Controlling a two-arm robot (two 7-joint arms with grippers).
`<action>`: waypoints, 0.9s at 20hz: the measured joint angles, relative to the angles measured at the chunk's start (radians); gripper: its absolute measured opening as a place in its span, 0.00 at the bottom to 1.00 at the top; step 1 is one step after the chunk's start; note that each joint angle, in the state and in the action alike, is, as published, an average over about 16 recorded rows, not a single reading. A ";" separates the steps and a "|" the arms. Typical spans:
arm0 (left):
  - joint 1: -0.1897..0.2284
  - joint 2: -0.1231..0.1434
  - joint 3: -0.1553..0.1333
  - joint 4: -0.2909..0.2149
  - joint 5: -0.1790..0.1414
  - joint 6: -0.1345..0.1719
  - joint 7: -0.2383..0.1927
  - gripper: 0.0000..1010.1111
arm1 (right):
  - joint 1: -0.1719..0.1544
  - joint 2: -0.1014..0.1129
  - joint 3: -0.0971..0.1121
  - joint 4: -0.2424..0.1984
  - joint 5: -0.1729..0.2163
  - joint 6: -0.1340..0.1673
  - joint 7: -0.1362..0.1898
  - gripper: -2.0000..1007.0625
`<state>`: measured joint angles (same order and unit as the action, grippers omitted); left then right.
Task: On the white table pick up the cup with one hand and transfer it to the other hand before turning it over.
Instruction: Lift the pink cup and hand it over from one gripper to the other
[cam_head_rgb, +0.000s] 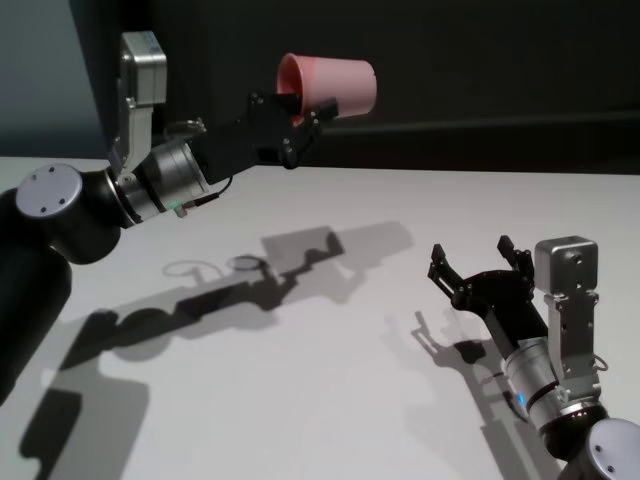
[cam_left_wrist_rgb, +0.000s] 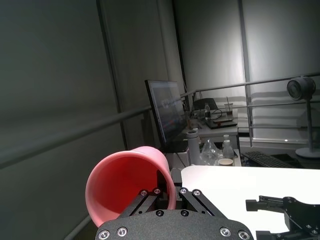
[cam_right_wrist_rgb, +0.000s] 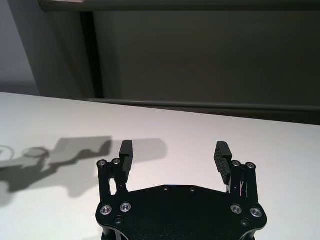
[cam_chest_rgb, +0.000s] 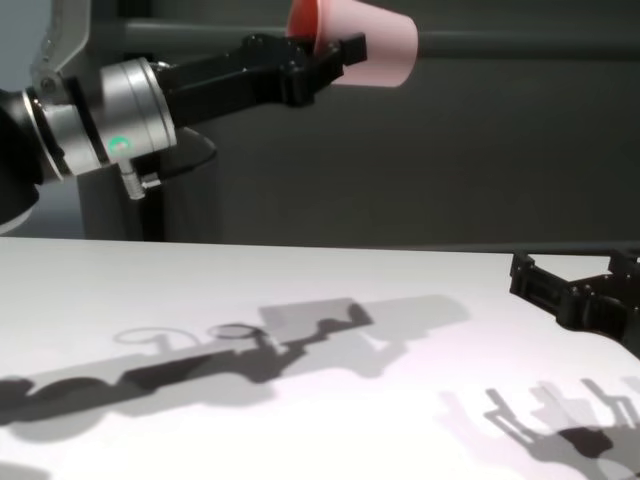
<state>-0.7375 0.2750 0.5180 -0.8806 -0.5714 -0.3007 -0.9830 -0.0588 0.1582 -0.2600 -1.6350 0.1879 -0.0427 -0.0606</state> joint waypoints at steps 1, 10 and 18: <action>-0.006 -0.006 -0.002 0.008 -0.009 0.000 -0.006 0.05 | 0.000 0.000 0.000 0.000 0.000 0.000 0.000 0.99; -0.040 -0.053 -0.006 0.053 -0.057 0.005 -0.037 0.05 | 0.000 0.000 0.000 0.000 0.000 0.000 0.000 0.99; -0.065 -0.091 0.007 0.091 -0.066 0.005 -0.057 0.05 | 0.000 0.000 0.000 0.000 0.000 0.000 0.000 0.99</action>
<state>-0.8029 0.1836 0.5249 -0.7892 -0.6379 -0.2960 -1.0395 -0.0588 0.1582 -0.2600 -1.6350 0.1879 -0.0427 -0.0606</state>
